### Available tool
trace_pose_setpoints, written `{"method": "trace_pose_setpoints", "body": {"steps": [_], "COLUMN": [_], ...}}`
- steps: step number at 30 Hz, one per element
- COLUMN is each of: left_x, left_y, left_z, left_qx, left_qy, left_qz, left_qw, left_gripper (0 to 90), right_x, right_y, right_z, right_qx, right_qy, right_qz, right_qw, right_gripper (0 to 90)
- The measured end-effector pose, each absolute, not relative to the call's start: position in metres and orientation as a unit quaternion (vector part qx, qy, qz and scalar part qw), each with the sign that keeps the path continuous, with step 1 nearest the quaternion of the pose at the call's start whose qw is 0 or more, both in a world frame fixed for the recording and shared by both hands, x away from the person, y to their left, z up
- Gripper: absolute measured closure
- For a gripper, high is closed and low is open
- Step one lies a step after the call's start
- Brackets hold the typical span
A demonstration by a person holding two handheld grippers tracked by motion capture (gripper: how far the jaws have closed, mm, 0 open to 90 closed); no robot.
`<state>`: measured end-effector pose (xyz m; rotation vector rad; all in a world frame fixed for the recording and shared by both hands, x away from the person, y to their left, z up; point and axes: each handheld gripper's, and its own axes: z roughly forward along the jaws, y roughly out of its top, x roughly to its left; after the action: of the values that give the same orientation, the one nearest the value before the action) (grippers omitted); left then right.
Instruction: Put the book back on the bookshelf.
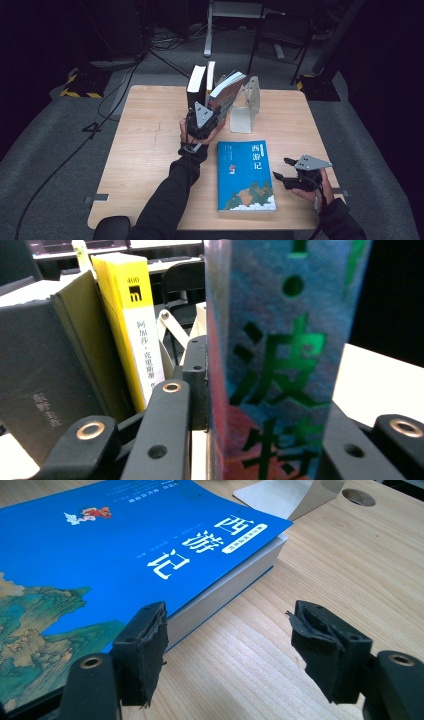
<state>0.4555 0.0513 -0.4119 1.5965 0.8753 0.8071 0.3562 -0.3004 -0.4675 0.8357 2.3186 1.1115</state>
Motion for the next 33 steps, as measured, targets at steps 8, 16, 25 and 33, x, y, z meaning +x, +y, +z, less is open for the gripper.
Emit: {"method": "trace_pose_setpoints", "body": {"steps": [8, 16, 25, 33], "left_x": [0.46, 0.458, 0.454, 0.447], "left_y": [0.054, 0.066, 0.07, 0.071], "left_z": [-0.428, -0.439, -0.447, -0.469], "left_qx": [0.653, 0.652, 0.668, 0.692], "left_qy": [0.394, 0.402, 0.396, 0.423], "left_qz": [0.335, 0.33, 0.314, 0.272], "left_qw": [0.554, 0.552, 0.546, 0.518], "left_gripper": [73.9, 73.1, 69.5, 68.0], "right_x": [0.356, 0.356, 0.356, 0.356], "right_y": [-0.3, -0.299, -0.298, -0.298], "right_z": [-0.468, -0.468, -0.469, -0.47], "right_qx": [0.298, 0.299, 0.298, 0.299], "right_qy": [0.837, 0.839, 0.841, 0.843], "right_qz": [0.401, 0.397, 0.394, 0.391], "right_qw": [0.222, 0.221, 0.219, 0.219], "right_gripper": [31.2, 31.3, 31.3, 31.4]}}
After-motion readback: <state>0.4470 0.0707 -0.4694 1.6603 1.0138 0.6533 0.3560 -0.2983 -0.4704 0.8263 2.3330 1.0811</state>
